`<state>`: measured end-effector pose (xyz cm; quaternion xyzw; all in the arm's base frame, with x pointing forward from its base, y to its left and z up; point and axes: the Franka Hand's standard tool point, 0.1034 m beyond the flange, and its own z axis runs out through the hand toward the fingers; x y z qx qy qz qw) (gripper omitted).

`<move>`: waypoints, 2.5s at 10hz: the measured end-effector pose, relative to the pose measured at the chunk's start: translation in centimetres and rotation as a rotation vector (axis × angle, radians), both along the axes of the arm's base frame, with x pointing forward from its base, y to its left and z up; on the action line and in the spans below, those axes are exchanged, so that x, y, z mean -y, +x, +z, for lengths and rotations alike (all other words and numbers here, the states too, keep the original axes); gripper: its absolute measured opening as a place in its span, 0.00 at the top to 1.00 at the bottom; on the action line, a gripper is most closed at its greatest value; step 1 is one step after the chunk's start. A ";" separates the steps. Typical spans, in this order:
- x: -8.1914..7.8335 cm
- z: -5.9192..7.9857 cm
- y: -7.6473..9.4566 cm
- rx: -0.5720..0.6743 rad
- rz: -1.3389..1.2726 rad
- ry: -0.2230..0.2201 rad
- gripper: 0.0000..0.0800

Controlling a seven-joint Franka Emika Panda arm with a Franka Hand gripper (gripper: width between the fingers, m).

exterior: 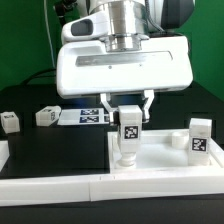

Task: Assemble square table

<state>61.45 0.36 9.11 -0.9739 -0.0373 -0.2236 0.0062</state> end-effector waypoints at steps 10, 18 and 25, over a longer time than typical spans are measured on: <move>0.3 -1.3 -0.3 0.001 -0.006 -0.006 0.22; -0.2 -0.9 -0.8 -0.113 -0.113 0.062 0.19; -1.3 -1.1 -1.2 -0.386 -0.168 0.131 0.19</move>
Offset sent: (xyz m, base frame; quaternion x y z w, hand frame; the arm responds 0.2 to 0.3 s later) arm 0.0015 -0.0001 -0.0111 0.0019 0.0189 0.0092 0.9998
